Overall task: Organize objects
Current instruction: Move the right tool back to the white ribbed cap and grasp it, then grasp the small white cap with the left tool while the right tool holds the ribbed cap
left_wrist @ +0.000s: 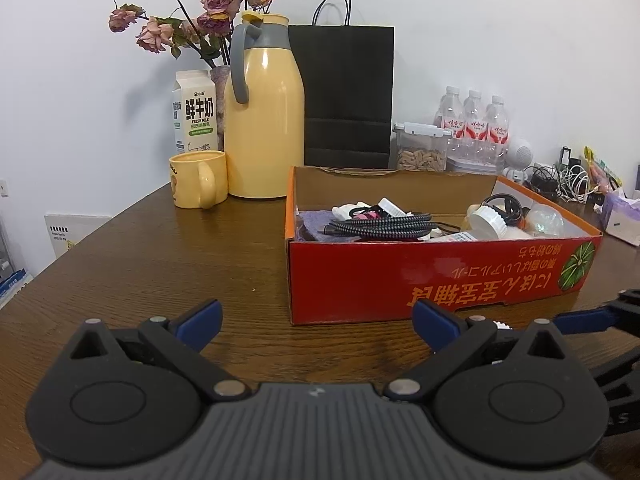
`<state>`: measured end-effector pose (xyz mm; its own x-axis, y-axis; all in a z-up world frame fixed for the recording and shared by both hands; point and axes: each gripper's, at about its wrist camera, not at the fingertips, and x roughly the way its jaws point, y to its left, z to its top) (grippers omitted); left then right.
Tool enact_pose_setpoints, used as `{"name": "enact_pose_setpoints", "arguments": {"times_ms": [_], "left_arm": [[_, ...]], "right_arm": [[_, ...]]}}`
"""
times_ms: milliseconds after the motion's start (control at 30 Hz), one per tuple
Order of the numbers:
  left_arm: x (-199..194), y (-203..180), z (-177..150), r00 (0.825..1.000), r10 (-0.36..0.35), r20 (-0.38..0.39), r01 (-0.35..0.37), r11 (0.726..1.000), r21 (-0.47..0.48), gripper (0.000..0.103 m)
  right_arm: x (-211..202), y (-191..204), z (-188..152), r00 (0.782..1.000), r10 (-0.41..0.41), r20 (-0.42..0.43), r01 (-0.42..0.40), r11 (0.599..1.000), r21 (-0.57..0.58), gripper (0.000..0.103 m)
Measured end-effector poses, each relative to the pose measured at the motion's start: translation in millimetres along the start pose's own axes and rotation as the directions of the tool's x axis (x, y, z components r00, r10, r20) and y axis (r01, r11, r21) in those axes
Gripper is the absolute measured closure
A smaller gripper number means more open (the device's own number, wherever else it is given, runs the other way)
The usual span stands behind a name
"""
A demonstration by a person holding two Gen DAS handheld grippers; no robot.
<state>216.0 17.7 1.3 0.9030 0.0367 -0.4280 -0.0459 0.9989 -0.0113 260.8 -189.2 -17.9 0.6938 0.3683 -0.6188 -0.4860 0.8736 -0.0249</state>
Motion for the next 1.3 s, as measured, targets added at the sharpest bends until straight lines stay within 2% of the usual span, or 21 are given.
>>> {"name": "enact_pose_setpoints", "arguments": {"times_ms": [133,200,267,400,567,833,1133,1300], "left_arm": [[1,1,0,1.000,-0.006,-0.003,0.006,1.000,-0.009,0.000],[2,2,0,1.000,-0.007,-0.007,0.007,1.000,-0.012,0.000],[2,2,1,1.000,-0.007,-0.008,0.007,1.000,-0.016,0.000],[3,2,0,1.000,-0.009,-0.017,0.009,1.000,-0.018,0.000],[5,3,0,1.000,-0.005,-0.026,0.004,1.000,-0.024,0.000],[8,1,-1,0.999,0.002,-0.043,-0.003,1.000,-0.020,0.000],[17,-8,-2,0.995,-0.009,-0.098,0.010,1.000,0.003,0.000],[21,-25,-4,0.991,-0.041,-0.126,0.045,0.998,0.036,0.000]], "right_arm": [[9,2,8,0.999,0.033,-0.006,-0.033,0.999,-0.005,0.027],[15,3,13,0.999,0.044,-0.010,-0.044,0.999,-0.010,0.037],[20,2,17,0.998,0.062,-0.013,-0.062,0.998,-0.003,0.041],[21,2,20,0.997,0.083,-0.001,-0.083,0.997,0.001,0.063],[19,4,18,0.996,0.085,0.011,-0.085,0.996,-0.011,0.064],[7,-1,16,0.996,0.040,0.076,-0.041,0.999,0.012,0.064],[-12,-28,9,0.989,-0.043,0.139,0.029,0.995,0.100,0.064],[-20,-45,4,0.985,-0.076,0.154,0.054,0.989,0.140,0.064]]}}
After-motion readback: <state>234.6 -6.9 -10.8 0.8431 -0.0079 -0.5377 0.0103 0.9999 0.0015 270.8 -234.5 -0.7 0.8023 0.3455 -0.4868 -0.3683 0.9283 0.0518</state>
